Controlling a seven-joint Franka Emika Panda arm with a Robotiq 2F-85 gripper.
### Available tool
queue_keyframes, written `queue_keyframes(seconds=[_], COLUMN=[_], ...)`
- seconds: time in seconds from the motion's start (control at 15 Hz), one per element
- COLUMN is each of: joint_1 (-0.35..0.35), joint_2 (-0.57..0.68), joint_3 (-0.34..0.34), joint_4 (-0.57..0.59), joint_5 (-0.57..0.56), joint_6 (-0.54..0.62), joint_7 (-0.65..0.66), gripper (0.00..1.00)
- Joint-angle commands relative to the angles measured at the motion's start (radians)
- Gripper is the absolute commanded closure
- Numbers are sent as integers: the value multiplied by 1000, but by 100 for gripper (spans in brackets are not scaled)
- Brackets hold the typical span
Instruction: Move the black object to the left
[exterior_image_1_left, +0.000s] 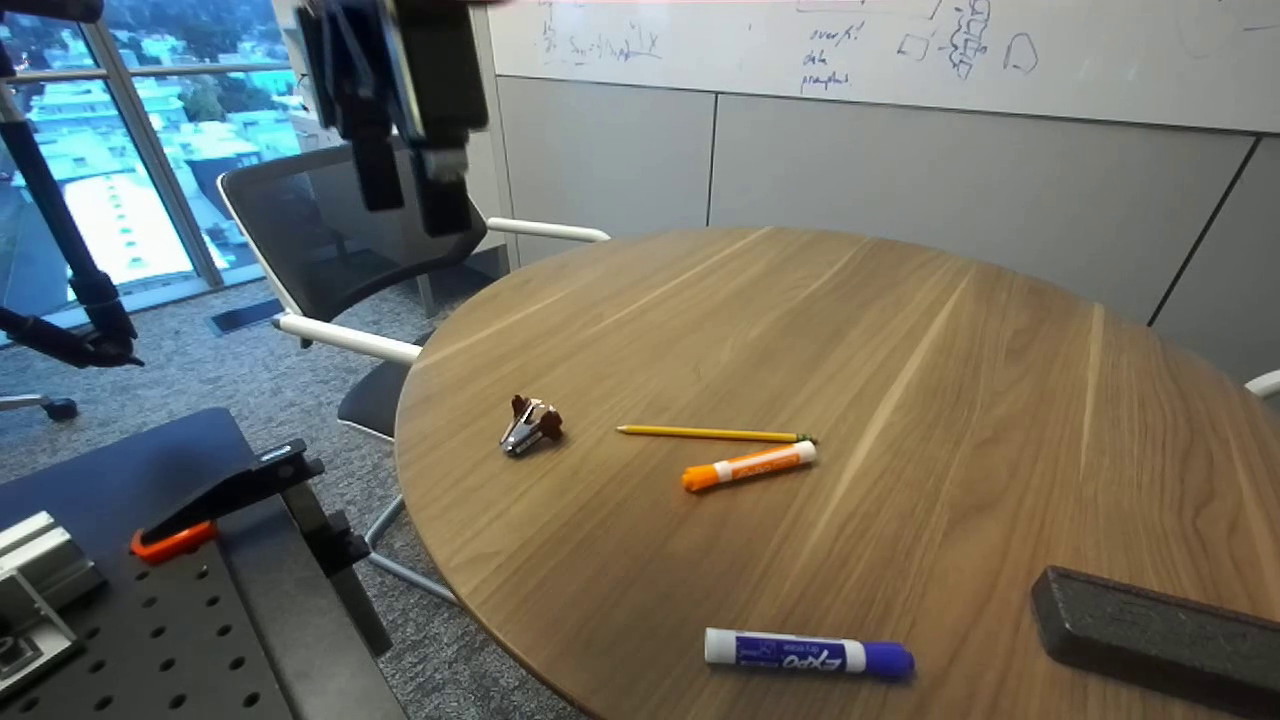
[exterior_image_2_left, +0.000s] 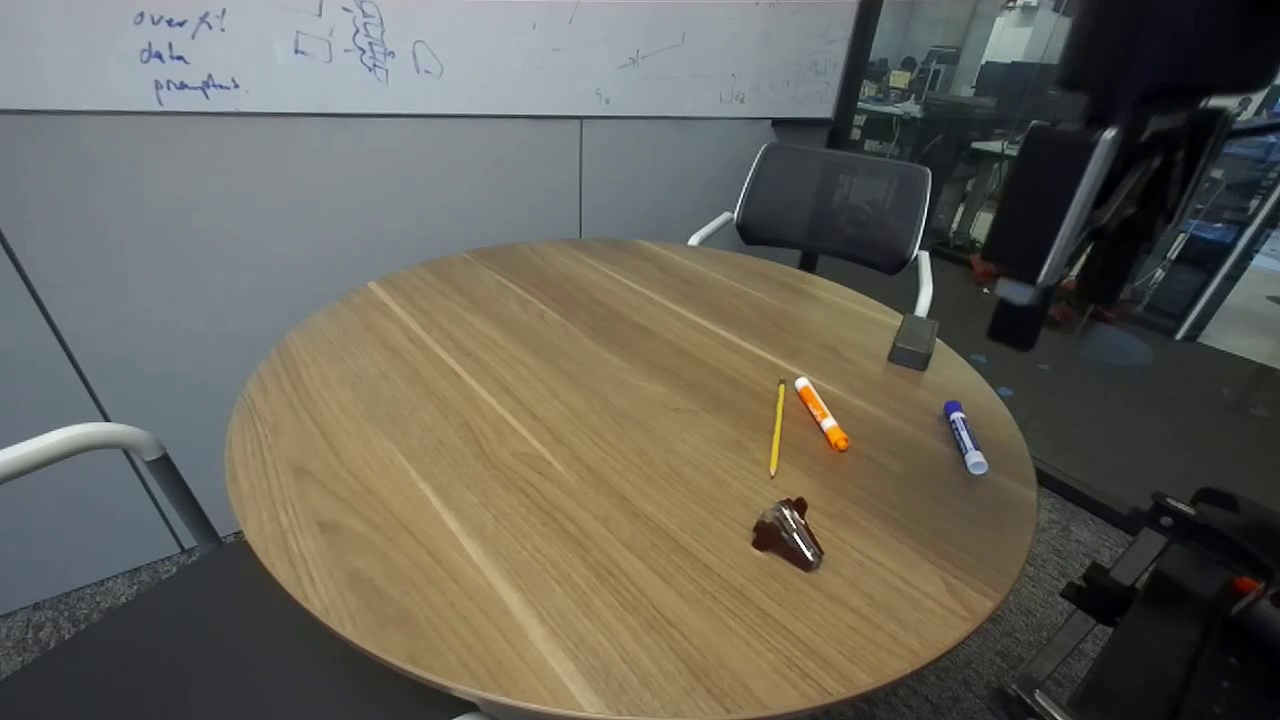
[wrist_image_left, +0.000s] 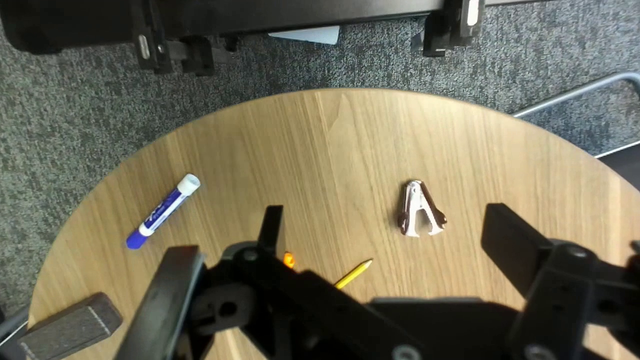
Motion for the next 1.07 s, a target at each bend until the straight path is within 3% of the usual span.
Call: queue_keyframes(seconds=[0.0, 0.27, 0.6, 1.0], joint_1=[37, 125, 237, 308], joint_2=[236, 414, 587, 727], joint_3=[-18, -80, -155, -220], joint_4=[131, 228, 330, 440], joint_5=[-137, -217, -195, -169], joint_6=[81, 137, 189, 185], joint_7=[111, 194, 262, 298], gripper=[0, 0, 0, 0])
